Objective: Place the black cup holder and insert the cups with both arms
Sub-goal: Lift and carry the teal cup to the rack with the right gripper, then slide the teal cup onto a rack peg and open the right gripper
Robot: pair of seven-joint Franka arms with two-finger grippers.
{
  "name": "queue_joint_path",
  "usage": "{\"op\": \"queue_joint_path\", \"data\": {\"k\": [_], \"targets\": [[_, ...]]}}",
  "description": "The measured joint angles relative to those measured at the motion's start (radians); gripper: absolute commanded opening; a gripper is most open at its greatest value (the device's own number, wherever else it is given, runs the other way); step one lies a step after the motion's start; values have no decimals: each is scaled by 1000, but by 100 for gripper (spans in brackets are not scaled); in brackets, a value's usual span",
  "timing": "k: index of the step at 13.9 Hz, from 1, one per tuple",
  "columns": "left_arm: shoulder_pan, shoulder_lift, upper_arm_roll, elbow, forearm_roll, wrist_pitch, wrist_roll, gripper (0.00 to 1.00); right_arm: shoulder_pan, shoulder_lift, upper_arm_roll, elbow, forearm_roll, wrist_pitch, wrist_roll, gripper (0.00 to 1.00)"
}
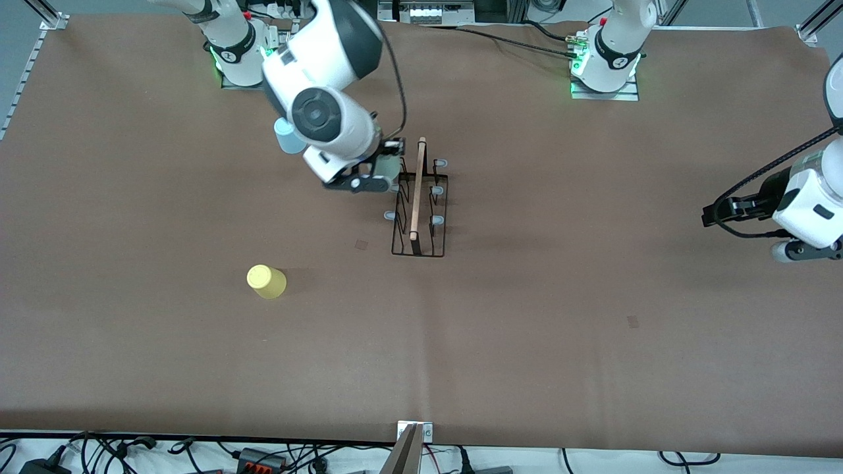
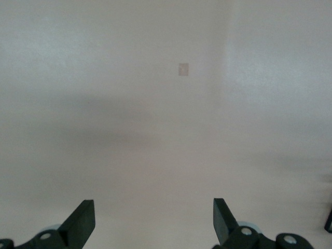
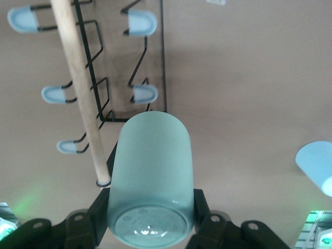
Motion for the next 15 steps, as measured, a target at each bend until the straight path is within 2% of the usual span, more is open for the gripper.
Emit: {"op": "queue_joint_path", "data": {"k": [2, 4, 12, 15], "targets": [[-23, -58, 26, -75, -3, 28, 9, 100, 14, 8, -1, 0, 0, 0, 13, 24], [-27, -85, 29, -106, -3, 39, 12, 100, 18, 26, -1, 0, 0, 3, 14, 24], [-27, -89, 40, -116, -6, 51, 15, 100, 27, 82, -2, 0, 0, 51, 14, 25], [-27, -89, 41, -116, -7, 60, 15, 100, 36, 106, -2, 0, 0, 63, 14, 29]]}}
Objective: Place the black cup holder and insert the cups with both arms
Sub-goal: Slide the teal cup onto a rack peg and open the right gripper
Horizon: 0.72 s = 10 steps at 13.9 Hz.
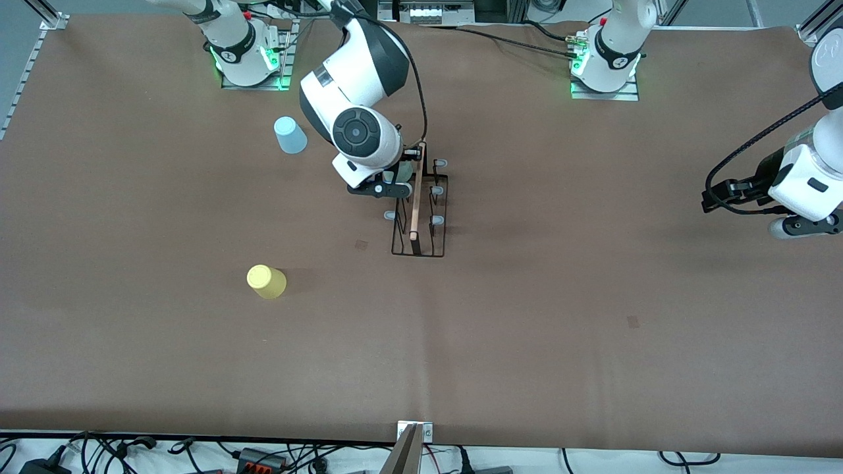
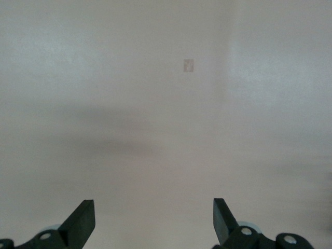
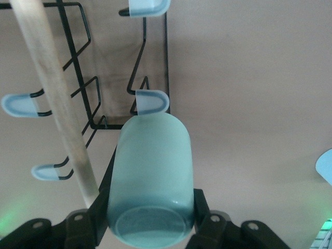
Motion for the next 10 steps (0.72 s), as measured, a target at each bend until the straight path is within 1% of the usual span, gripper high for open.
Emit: {"op": "queue_joint_path", "data": {"k": [1, 2, 3, 5, 7, 9, 10], "targets": [[0, 0, 0, 0, 0, 4, 0, 100, 0, 7, 0, 0, 0, 0, 0, 33], [0, 0, 0, 0, 0, 5, 0, 100, 0, 16, 0, 0, 0, 1, 0, 57], [0, 0, 0, 0, 0, 6, 0, 100, 0, 25, -1, 0, 0, 3, 0, 100], [1, 0, 2, 0, 0, 17, 0, 100, 0, 47, -2, 0, 0, 19, 5, 100], [1, 0, 3, 0, 0, 24, 1, 100, 0, 56, -2, 2, 0, 37, 61, 100], [1, 0, 3, 0, 0, 24, 1, 100, 0, 51, -8, 40, -6, 38, 123, 100], [1, 0, 3, 0, 0, 24, 1, 100, 0, 39, -18, 67, -32, 30, 142, 100]]}}
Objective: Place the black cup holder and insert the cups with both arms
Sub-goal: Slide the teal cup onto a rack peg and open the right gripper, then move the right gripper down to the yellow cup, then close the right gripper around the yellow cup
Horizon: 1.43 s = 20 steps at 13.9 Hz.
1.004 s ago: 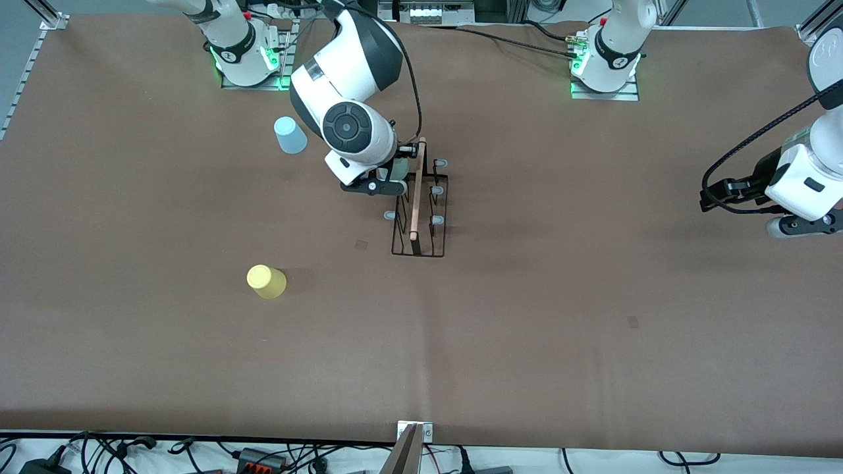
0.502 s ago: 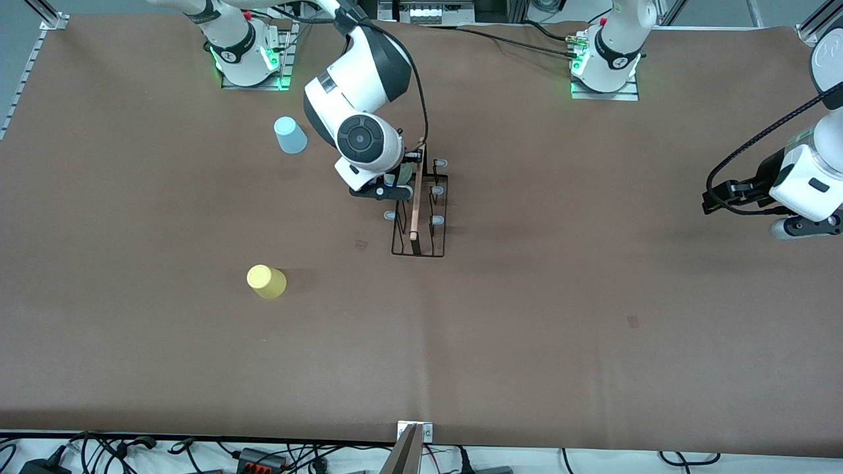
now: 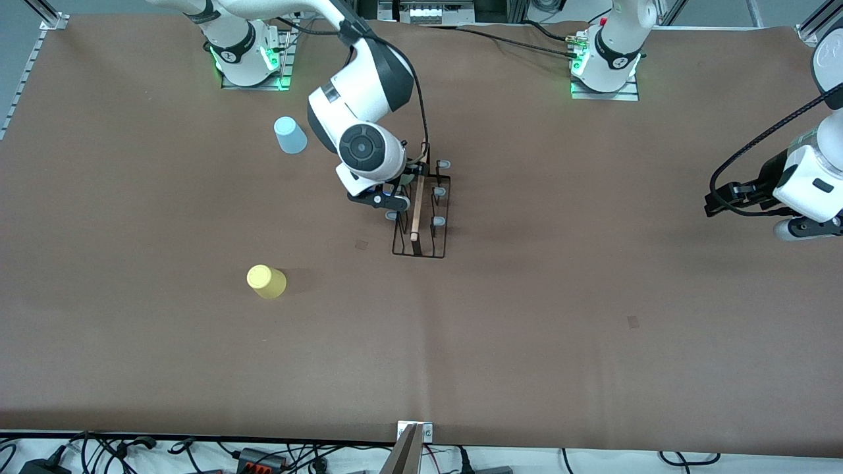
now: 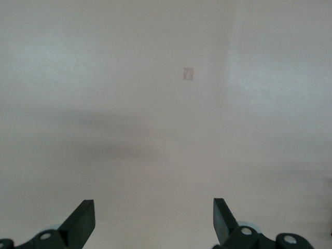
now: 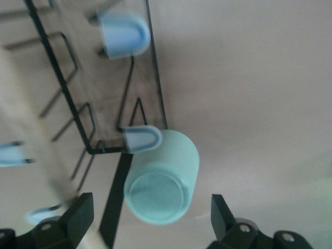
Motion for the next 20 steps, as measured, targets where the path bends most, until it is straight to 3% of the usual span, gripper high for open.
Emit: {"op": "queue_joint_path", "data": {"k": [3, 6, 12, 16, 20], "targets": [[0, 0, 0, 0, 0, -9, 2, 100, -13, -64, -93, 31, -110, -22, 19, 100], [0, 0, 0, 0, 0, -13, 2, 100, -127, -52, -166, 30, -118, 13, -70, 100], [1, 0, 1, 0, 0, -18, 2, 100, -347, 144, -170, 80, -119, 255, -363, 100], [1, 0, 4, 0, 0, -19, 2, 100, -379, 224, -169, 135, -119, 263, -518, 100], [1, 0, 6, 0, 0, -19, 3, 100, -386, 244, -169, 138, -119, 227, -602, 100]]}}
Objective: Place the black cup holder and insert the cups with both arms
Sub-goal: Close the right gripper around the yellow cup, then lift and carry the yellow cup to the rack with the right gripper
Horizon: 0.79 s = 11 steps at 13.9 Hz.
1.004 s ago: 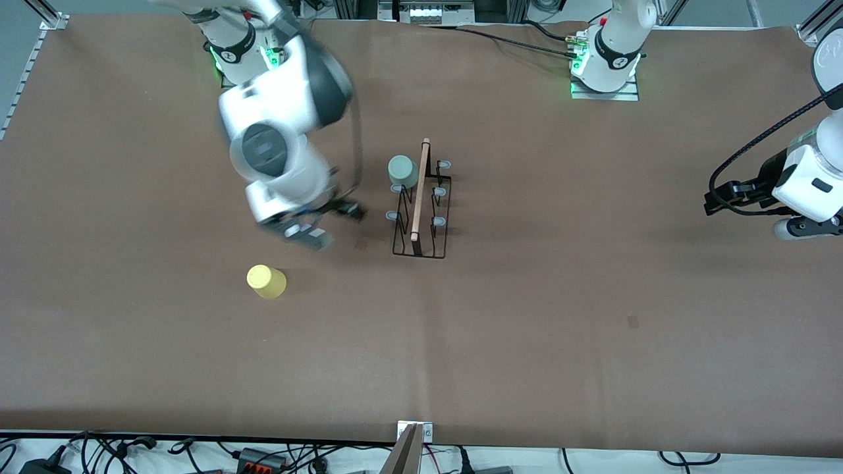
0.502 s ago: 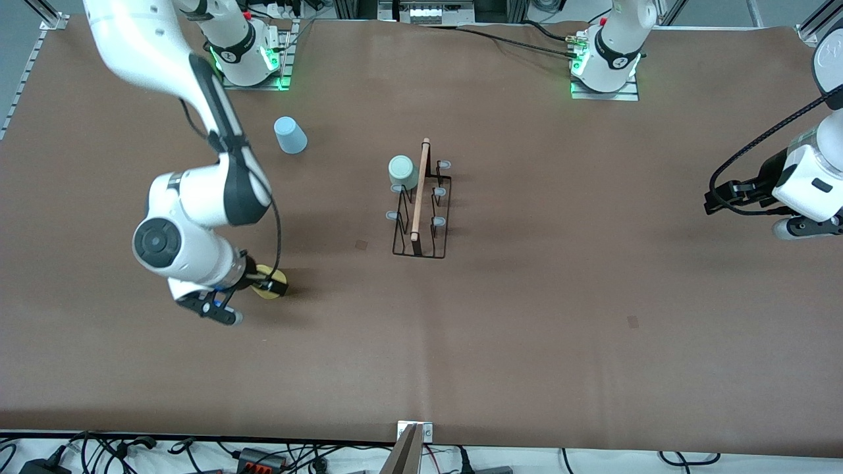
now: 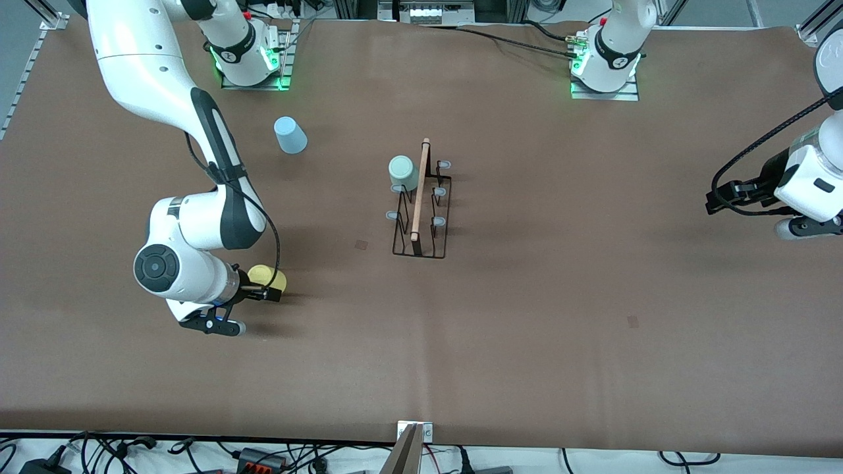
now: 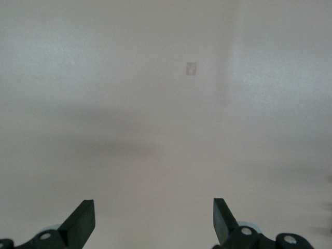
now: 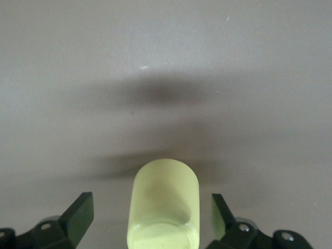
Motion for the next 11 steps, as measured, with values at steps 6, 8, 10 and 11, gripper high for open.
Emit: {"op": "queue_joint_path", "data": {"k": [6, 8, 10, 11], "targets": [[0, 0, 1, 0, 0, -1, 0, 100, 0, 2, 4, 2, 0, -89, -32, 100], [0, 0, 1, 0, 0, -1, 0, 100, 0, 3, 4, 2, 0, -101, -32, 100], [0, 0, 2, 0, 0, -1, 0, 100, 0, 9, 4, 1, 0, -102, -32, 100], [0, 0, 2, 0, 0, -1, 1, 100, 0, 12, 4, 1, 0, -102, -32, 100]]}}
